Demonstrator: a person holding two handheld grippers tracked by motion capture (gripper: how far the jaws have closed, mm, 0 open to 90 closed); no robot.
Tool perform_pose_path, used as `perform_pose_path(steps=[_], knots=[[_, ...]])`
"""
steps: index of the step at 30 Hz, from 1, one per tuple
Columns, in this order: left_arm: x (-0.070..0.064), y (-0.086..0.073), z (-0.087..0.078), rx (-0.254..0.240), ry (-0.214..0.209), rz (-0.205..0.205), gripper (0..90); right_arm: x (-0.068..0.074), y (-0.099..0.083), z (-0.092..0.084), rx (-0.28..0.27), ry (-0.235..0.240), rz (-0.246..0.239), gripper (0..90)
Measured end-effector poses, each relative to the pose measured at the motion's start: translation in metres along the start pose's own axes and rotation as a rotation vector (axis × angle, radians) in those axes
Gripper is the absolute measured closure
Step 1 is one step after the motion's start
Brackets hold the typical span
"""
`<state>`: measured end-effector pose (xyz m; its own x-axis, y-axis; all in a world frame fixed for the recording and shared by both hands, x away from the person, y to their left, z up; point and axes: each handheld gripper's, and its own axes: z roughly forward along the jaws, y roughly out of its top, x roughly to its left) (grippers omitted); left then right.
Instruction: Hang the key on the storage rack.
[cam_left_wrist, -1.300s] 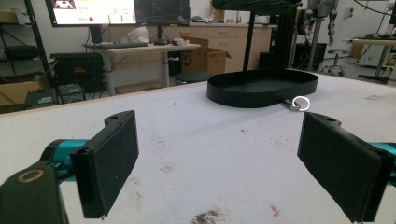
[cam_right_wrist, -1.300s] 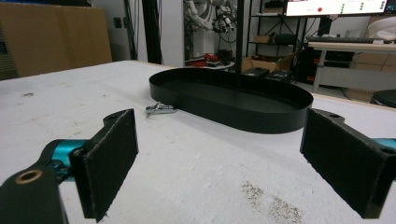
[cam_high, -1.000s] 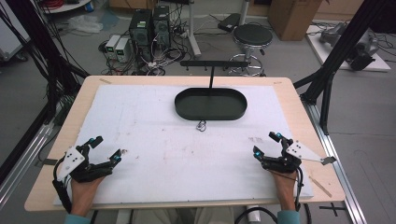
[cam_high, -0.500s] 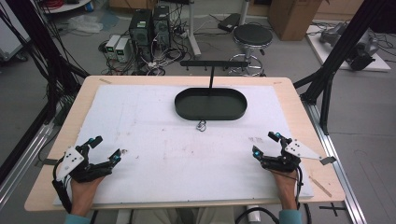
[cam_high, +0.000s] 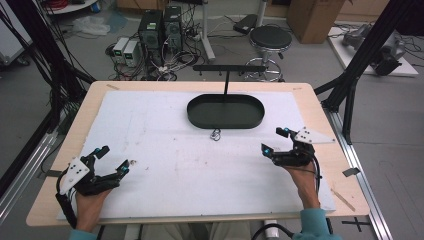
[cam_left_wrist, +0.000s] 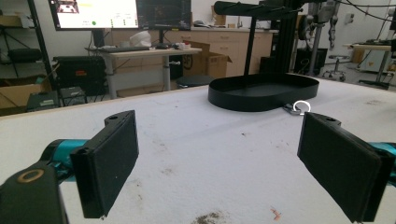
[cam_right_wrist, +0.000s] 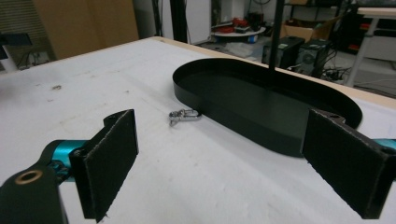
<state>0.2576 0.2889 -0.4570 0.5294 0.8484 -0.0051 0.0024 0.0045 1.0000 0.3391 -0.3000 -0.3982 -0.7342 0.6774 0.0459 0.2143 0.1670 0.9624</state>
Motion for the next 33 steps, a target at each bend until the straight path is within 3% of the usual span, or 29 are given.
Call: perform_pose_path(steps=[4, 5, 6, 8, 14, 20, 33], knots=[[0.0, 0.0, 0.0, 0.0, 0.001, 0.0, 12.9, -0.001, 0.015, 0.012, 0.052, 0.037, 0.006, 10.8], [0.0, 0.0, 0.0, 0.0, 0.0, -0.001, 12.9, 0.0, 0.027, 0.023, 0.108, 0.062, 0.0, 10.8], [0.0, 0.0, 0.0, 0.0, 0.0, -0.001, 12.9, 0.0, 0.027, 0.023, 0.108, 0.062, 0.0, 10.8], [0.0, 0.0, 0.0, 0.0, -0.001, -0.001, 12.9, 0.002, 0.04, 0.038, 0.165, 0.09, -0.01, 10.8], [0.0, 0.0, 0.0, 0.001, 0.0, -0.002, 12.9, 0.006, 0.055, 0.066, 0.228, 0.118, -0.028, 10.9], [0.0, 0.0, 0.0, 0.001, -0.002, 0.003, 12.9, 0.011, 0.059, 0.096, 0.3, 0.139, -0.056, 10.9], [0.0, 0.0, 0.001, 0.003, -0.002, 0.002, 12.9, 0.014, 0.053, 0.145, 0.45, 0.206, -0.045, 10.9]])
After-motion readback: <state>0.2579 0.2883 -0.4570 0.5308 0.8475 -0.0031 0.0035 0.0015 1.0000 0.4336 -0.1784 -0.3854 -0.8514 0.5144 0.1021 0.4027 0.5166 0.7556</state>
